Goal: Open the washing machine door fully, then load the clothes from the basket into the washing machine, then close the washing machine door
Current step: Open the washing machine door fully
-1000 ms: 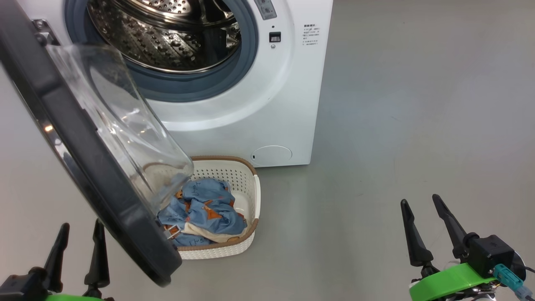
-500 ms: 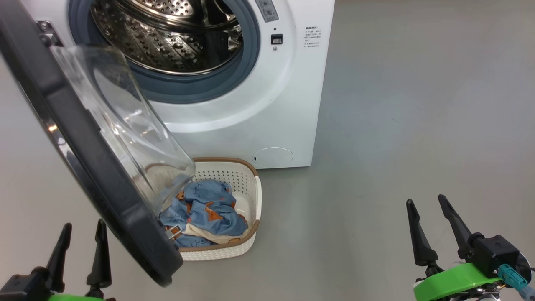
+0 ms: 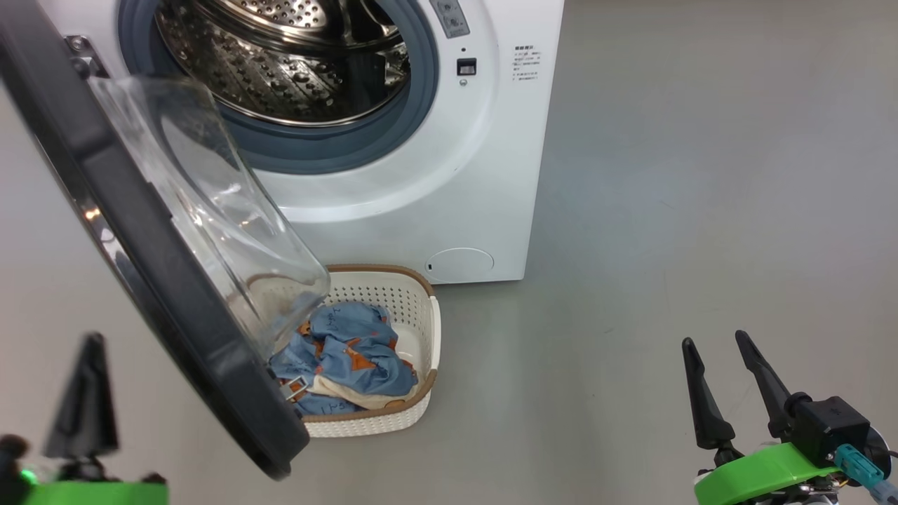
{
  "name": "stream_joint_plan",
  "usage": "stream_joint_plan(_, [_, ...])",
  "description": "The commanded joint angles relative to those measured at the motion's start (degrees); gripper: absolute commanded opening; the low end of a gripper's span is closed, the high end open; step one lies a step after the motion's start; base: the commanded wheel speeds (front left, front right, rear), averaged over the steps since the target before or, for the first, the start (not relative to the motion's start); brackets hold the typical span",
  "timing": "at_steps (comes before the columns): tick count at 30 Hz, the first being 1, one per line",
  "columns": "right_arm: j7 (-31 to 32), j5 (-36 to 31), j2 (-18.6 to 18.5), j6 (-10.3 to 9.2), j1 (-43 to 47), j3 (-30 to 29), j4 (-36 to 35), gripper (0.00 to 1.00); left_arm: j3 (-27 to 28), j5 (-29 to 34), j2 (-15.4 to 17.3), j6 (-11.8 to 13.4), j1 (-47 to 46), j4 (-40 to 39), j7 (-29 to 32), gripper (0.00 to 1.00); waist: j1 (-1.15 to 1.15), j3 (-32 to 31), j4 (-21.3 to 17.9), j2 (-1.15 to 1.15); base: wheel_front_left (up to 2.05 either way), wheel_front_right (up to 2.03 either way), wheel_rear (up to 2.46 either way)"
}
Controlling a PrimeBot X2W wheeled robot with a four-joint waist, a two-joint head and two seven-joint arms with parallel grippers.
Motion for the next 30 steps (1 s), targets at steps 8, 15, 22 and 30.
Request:
stream_joint_plan(8, [-0.28,0.11,-0.06,0.36,-0.32,1.68,-1.55,1.00,7.05,2.46,1.10,-0.17,-5.69,-20.36,-0.69,0.00,0.00,0.25,-0.02,0.00,0.00,0.00,0.00])
stream_joint_plan(15, [-0.28,0.12,-0.06,0.36,-0.42,1.90,-1.84,1.00,2.02,2.09,2.92,-0.17,-6.02,-28.44,-0.69,0.00,0.00,0.44,-0.11,0.00,0.00,0.00,0.00])
stream_joint_plan(22, [-0.28,0.49,-0.06,0.36,-0.35,2.57,-1.94,1.00,-12.47,1.82,6.04,-0.17,-4.22,-31.06,-0.69,0.00,0.00,0.56,-0.02,0.00,0.00,0.00,0.00])
stream_joint_plan(30, [-0.28,0.93,-0.06,0.36,-0.50,2.78,-1.68,1.00,-23.16,1.90,6.55,-0.17,-2.45,-28.16,-0.69,0.00,0.00,0.96,0.06,0.00,0.00,0.00,0.00])
